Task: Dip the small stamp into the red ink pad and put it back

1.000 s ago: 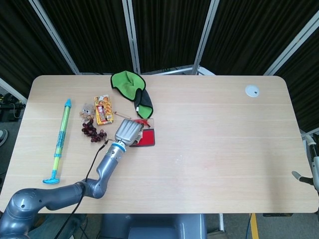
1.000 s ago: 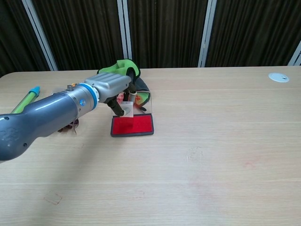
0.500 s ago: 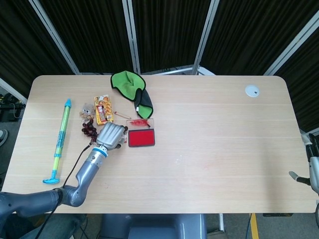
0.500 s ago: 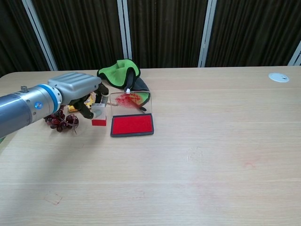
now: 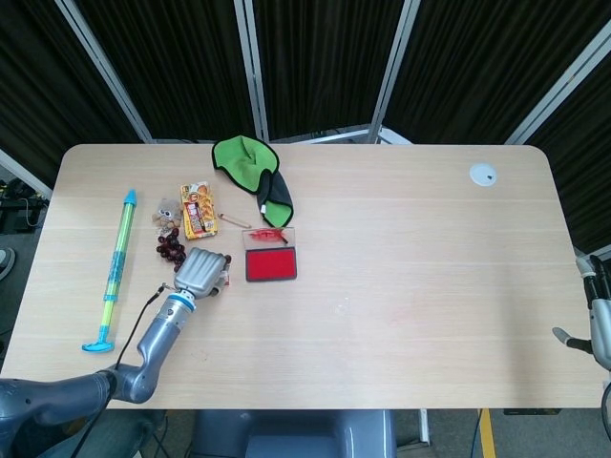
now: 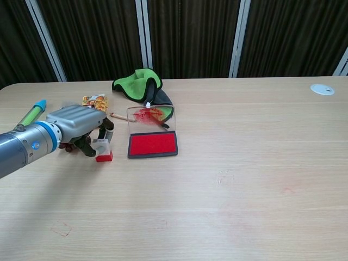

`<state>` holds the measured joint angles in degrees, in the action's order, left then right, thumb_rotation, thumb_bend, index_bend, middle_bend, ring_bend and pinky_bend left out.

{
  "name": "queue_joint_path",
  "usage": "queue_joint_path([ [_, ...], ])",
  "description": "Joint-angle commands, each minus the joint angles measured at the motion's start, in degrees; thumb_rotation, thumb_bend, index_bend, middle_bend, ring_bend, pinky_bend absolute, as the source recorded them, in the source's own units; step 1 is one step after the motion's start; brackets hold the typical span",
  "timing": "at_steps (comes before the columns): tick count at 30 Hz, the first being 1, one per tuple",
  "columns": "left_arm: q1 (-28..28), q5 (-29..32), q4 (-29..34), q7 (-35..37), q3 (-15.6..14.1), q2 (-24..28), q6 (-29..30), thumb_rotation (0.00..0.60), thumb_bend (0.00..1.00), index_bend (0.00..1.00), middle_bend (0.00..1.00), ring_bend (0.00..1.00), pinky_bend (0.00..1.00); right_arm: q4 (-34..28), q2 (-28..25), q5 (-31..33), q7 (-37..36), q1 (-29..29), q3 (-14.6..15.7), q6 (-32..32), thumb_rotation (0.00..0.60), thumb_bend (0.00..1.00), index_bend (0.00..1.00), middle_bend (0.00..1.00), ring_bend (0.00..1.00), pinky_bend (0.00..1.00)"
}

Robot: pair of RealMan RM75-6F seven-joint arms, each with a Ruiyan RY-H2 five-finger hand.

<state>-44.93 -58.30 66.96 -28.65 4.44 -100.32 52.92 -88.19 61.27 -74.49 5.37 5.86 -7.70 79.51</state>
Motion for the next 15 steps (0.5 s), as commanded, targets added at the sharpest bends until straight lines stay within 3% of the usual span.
queue_joint_path([
  [1,0.2,-0.7,-0.9,0.3,0.0,-0.7,-0.2,0.6,0.44,0.51,0.48,0.79,0.78,0.0,0.0,0.1,0.0,0.0,0.0,0.0,0.6,0.0,0.0,0.0,0.0,0.0],
  [3,0.4,-0.9,-1.1,0.4,0.1,-1.0,-0.3,0.6,0.41,0.5,0.46,0.79,0.78,0.1,0.0,0.1,-0.1,0.0,0.0,-0.1,0.6,0.0,0.0,0.0,0.0,0.0],
  [7,0.7,-1.6,-1.0,0.4,0.3,-1.0,0.2,0.6,0.24,0.44,0.41,0.79,0.78,0.1,-0.1,0.1,-0.3,-0.1,-0.1,0.0,0.6,0.0,0.0,0.0,0.0,0.0],
  [15,1.3,-1.8,0.1,-0.2,0.8,-0.2,0.1,0.6,0.13,0.33,0.3,0.79,0.77,-0.1,-0.2,0.0,-0.4,-0.1,0.0,0.1,0.6,0.0,0.0,0.0,0.0,0.0],
])
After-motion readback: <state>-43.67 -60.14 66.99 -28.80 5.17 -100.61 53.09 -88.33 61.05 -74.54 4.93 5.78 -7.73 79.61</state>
